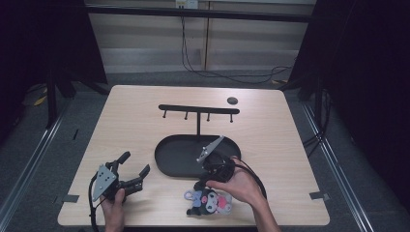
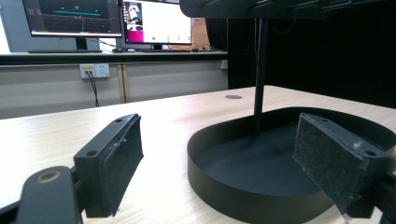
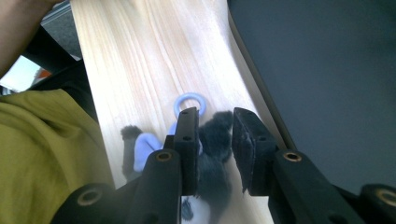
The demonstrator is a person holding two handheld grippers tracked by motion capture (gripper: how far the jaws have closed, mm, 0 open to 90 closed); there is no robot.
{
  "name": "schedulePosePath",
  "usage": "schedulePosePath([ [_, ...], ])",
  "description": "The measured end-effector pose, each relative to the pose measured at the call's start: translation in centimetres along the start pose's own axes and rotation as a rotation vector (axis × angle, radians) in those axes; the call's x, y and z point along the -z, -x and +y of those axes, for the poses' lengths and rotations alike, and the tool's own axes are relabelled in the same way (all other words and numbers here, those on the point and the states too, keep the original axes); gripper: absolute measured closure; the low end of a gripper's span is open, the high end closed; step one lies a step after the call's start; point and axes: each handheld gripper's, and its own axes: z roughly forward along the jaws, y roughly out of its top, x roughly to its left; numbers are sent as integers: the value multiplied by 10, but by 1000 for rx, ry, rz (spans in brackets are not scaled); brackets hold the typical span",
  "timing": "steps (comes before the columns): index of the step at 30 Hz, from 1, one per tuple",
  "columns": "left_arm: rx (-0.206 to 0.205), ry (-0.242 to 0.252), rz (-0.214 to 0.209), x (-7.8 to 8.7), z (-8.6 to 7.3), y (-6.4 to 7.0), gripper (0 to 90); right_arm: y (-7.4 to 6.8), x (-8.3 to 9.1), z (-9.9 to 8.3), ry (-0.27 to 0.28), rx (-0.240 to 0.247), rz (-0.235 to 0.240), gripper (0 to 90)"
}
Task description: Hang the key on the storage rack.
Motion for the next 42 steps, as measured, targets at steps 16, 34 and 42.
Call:
schedulePosePath([
  [16,-3,0,2,0,0,0,153,-4,-31,28,-212,58,41,779],
  [34,-2,0,0,0,0,0,153,-18,-53,43,-364,122,79,765],
  [42,-4,0,2,0,0,0,153,-15,-61,41,-409,120,34,697],
])
